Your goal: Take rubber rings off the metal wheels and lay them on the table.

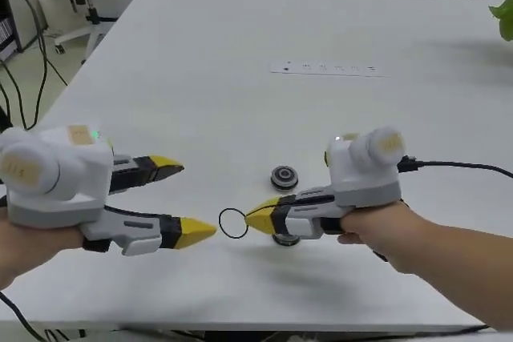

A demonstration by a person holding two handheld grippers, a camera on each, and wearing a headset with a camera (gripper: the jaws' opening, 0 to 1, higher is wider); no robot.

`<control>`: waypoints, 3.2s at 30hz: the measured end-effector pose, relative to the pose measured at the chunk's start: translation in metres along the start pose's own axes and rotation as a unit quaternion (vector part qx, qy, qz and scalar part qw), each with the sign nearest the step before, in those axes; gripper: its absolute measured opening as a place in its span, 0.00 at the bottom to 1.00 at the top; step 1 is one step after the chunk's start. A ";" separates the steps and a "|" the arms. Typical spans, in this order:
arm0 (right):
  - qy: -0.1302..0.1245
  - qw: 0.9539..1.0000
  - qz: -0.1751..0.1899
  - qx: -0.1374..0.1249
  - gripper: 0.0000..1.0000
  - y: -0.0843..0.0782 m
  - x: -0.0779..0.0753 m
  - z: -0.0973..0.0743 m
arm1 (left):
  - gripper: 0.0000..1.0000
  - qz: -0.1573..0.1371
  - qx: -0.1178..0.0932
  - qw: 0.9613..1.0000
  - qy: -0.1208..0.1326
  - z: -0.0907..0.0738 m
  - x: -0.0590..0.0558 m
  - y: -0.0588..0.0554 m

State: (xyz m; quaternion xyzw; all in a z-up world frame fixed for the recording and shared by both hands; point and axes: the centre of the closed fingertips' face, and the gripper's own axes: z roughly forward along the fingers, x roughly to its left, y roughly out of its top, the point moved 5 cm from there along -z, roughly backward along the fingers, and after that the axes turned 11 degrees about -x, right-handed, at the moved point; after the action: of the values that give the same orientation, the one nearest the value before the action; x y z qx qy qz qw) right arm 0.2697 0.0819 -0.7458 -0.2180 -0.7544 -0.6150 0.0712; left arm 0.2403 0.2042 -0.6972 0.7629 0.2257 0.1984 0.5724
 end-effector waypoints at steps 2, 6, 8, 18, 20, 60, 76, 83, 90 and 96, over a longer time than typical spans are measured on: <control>-0.003 1.000 -0.004 0.006 0.00 -0.003 -0.001 0.002 | 0.63 -0.004 0.003 1.000 0.001 -0.001 -0.001 -0.004; -0.008 1.000 -0.016 0.024 0.00 -0.011 -0.003 0.006 | 0.64 -0.010 0.006 1.000 0.003 -0.003 -0.002 -0.007; -0.012 0.999 -0.024 0.032 0.00 -0.014 -0.004 0.007 | 0.64 -0.014 0.007 1.000 0.005 -0.004 -0.003 -0.008; -0.025 0.996 -0.067 0.051 0.20 -0.018 -0.006 0.006 | 0.64 -0.017 0.008 1.000 0.007 -0.004 -0.003 -0.008; -0.027 0.995 -0.074 0.052 0.24 -0.018 -0.006 0.005 | 0.64 -0.017 0.007 1.000 0.006 -0.002 -0.004 -0.007; -0.063 0.988 -0.141 0.024 0.52 0.011 -0.019 -0.061 | 0.69 0.003 -0.003 1.000 -0.030 0.042 -0.013 0.017; -0.075 0.985 -0.147 0.039 0.50 0.007 -0.032 -0.087 | 0.68 0.008 0.000 0.999 -0.050 0.068 -0.014 0.021; -0.067 0.986 -0.146 0.051 0.48 -0.002 -0.038 -0.086 | 0.67 0.007 0.009 0.998 -0.057 0.077 -0.015 0.015; -0.062 0.986 -0.140 0.058 0.45 -0.011 -0.045 -0.081 | 0.65 0.002 0.019 0.998 -0.064 0.083 -0.015 0.007; -0.055 0.987 -0.133 0.067 0.41 -0.021 -0.047 -0.076 | 0.62 -0.001 0.028 0.997 -0.073 0.091 -0.017 0.000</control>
State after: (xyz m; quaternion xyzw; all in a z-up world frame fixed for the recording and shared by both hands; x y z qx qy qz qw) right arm 0.2908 -0.0051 -0.7648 -0.1441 -0.8189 -0.5542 -0.0387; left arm 0.2772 0.1236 -0.7223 0.7905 0.1897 0.1356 0.5663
